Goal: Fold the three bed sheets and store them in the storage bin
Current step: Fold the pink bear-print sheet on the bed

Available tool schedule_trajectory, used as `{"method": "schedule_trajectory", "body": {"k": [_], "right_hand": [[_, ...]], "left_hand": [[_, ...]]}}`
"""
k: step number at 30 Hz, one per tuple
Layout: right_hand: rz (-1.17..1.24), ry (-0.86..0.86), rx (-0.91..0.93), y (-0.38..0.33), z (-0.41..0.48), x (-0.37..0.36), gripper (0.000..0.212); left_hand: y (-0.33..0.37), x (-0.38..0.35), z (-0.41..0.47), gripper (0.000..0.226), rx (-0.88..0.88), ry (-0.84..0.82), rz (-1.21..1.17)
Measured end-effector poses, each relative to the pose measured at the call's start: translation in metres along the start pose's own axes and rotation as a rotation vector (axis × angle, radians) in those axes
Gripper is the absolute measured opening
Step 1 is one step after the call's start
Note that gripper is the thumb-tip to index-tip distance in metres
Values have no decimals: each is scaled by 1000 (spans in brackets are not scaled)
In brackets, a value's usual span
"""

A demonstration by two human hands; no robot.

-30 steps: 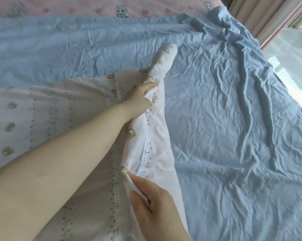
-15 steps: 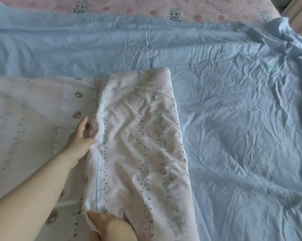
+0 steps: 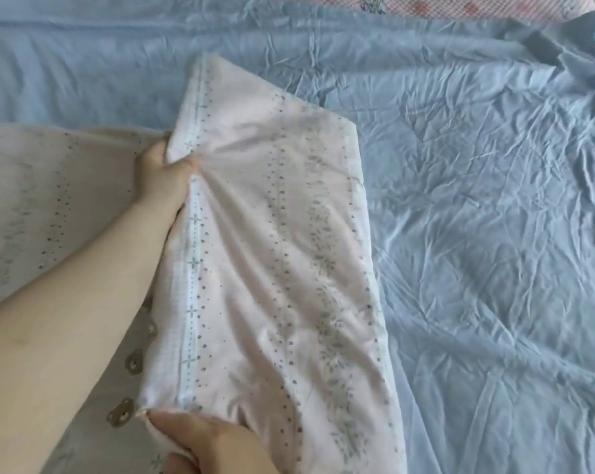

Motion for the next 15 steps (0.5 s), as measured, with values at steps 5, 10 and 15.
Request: {"method": "schedule_trajectory", "body": {"k": [5, 10, 15], "right_hand": [[-374, 5, 248, -6, 14, -17, 66], [-442, 690, 676, 19, -5, 17, 27], [-455, 1144, 258, 59, -29, 90, 50]], "left_hand": [[-64, 43, 11, 51, 353, -57, -15], [-96, 66, -42, 39, 436, -236, 138], [-108, 104, -115, 46, 537, -391, 295]]}}
Point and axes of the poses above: each hand's wrist, its own z-axis towards the middle knuckle, its own x-axis out of the back of the hand, y = z × x, the point moved 3 cm from there along z, towards the middle knuckle, and after that the axes turned 10 degrees about y, right-handed, at the moved point
